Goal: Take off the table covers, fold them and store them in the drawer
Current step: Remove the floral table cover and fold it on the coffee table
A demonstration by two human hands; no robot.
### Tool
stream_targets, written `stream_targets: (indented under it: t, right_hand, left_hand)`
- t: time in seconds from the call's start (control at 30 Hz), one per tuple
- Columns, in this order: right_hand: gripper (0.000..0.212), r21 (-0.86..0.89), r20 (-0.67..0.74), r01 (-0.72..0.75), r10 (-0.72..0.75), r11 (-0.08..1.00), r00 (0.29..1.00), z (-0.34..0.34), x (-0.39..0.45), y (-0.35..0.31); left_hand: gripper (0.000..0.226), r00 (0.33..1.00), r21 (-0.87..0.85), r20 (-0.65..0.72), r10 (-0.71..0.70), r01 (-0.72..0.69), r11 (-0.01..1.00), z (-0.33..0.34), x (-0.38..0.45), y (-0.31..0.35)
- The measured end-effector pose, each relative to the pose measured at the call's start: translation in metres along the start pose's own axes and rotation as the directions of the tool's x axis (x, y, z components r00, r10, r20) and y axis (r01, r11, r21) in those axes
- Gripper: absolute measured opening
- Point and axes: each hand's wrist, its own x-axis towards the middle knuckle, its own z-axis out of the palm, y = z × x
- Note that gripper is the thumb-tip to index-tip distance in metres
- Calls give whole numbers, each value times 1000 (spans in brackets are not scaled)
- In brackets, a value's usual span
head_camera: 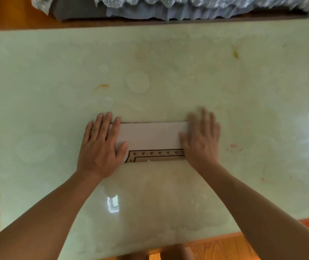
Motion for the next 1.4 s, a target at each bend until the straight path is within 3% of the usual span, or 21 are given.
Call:
stream_targets:
  t: [0.07, 0.13, 0.3, 0.37, 0.43, 0.47, 0.5, 0.53, 0.57, 0.6, 0.63, 0.7, 0.77, 0.8, 0.93, 0.97, 1.03, 1.13, 1.27, 1.4]
  right_hand:
    - [63, 154, -53, -329, 340, 932, 939, -12, -1, 9]
    - [59, 207, 105, -569, 560, 796, 822, -19, -3, 10]
    - [67, 295, 236, -704, 665, 646, 709, -30, 5, -3]
    - [71, 336, 309, -742, 676, 580, 669, -35, 10, 2]
    - [64, 426, 401, -744, 630, 515, 665, -42, 13, 11]
    - [55, 519, 477, -735, 565, 437, 673, -45, 12, 15]
    - [46, 588, 555, -731, 484, 346, 676, -47, 11, 19]
    - [40, 616, 615, -738, 416, 277, 670, -51, 10, 22]
    - [35, 626, 651, -741, 359, 246, 669, -56, 7, 24]
    - [32, 639, 665, -734, 315, 230, 677, -60, 3, 27]
    - [31, 662, 657, -714, 281, 228, 699, -64, -3, 30]
    - [30, 734, 599, -641, 231, 224, 767, -75, -25, 40]
    - [27, 791, 554, -585, 197, 181, 809, -85, -59, 61]
    - [29, 797, 559, -585, 185, 147, 808, -88, -78, 74]
    - [66, 723, 673, -691, 234, -7, 702, -84, -142, 149]
    - [65, 705, 699, -706, 236, -72, 674, -83, -153, 171]
    - [43, 669, 741, -722, 219, -174, 634, -88, -169, 218]
    - [40, 659, 752, -700, 213, -275, 624, -106, -186, 296]
    - [37, 692, 717, -610, 268, -385, 644, -154, -186, 393]
    - [22, 796, 565, -382, 351, -470, 746, -187, -166, 458]
  left_hand:
    - [76, 1000, 3, 9, -5, 5, 1000, 0, 0, 0]
    - [76, 1000, 1, 31, 1, -1, 1000, 0, 0, 1]
    - [76, 996, -15, 80, -30, 31, 999, -9, 1, 3]
    - [73, 986, -46, 88, -139, 144, 989, -23, -4, 16]
    - [62, 938, -287, 104, -330, 346, 893, -40, -19, 39]
    - [51, 880, -491, 170, -444, 467, 736, -50, -30, 53]
    - [39, 782, -680, 338, -524, 588, 438, -62, -40, 68]
    - [31, 644, -730, 589, -488, 683, 19, -73, -49, 84]
    - [31, 534, -604, 797, -284, 689, -401, -81, -55, 98]
    - [35, 484, -403, 872, -75, 622, -672, -84, -60, 108]
    - [39, 503, -281, 864, 20, 515, -810, -86, -63, 115]
    - [33, 541, -289, 832, -123, 234, -928, -80, -59, 119]
    - [24, 506, -370, 807, -305, 30, -929, -73, -45, 117]
    - [24, 490, -410, 797, -352, 12, -912, -71, -38, 119]
    - [25, 511, -487, 787, -345, 173, -856, -65, -30, 165]
    - [28, 513, -496, 787, -342, 198, -845, -65, -31, 184]
    - [25, 501, -509, 792, -348, 228, -830, -71, -28, 230]
    - [22, 508, -526, 796, -330, 311, -791, -80, -8, 308]
    - [34, 663, -569, 723, -195, 410, -713, -108, 65, 425]
    - [28, 847, -675, 531, -27, 404, -617, -161, 175, 530]
